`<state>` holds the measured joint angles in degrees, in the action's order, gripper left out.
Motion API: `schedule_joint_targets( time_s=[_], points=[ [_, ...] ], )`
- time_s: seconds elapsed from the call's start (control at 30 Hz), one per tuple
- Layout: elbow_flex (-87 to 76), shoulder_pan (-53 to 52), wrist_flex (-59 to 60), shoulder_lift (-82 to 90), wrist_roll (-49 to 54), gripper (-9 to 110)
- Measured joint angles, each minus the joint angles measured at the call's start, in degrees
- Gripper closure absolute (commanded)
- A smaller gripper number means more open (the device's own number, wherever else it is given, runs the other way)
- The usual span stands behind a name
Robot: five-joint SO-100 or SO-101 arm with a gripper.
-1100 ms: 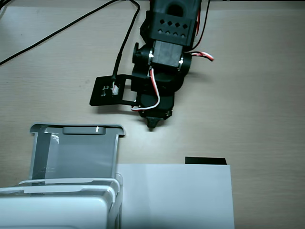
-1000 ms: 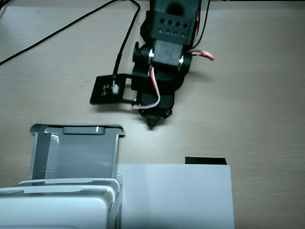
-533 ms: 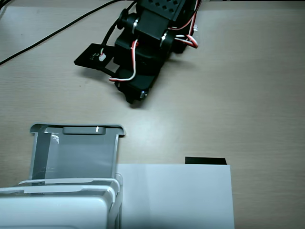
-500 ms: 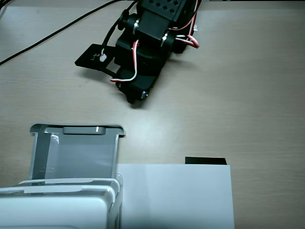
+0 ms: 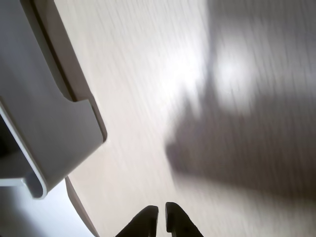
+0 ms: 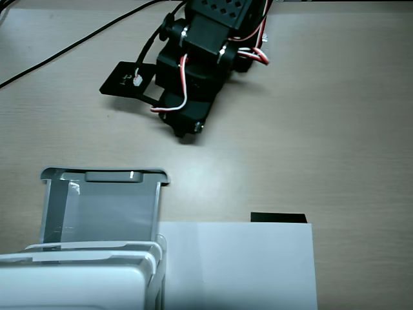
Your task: Close drawer.
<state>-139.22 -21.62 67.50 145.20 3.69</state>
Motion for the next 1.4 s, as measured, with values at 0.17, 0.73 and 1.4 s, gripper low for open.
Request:
schedule_joint_targets(
  time_s=[0.17,0.73,1.4],
  points=[
    [-0.6,0.1,0.0,0.0,0.0,101],
    [-5.2,0.8,-0.5,3.5,0.0,101],
    [14.0,-12.9,-24.6,-38.9,3.2,101]
  ],
)
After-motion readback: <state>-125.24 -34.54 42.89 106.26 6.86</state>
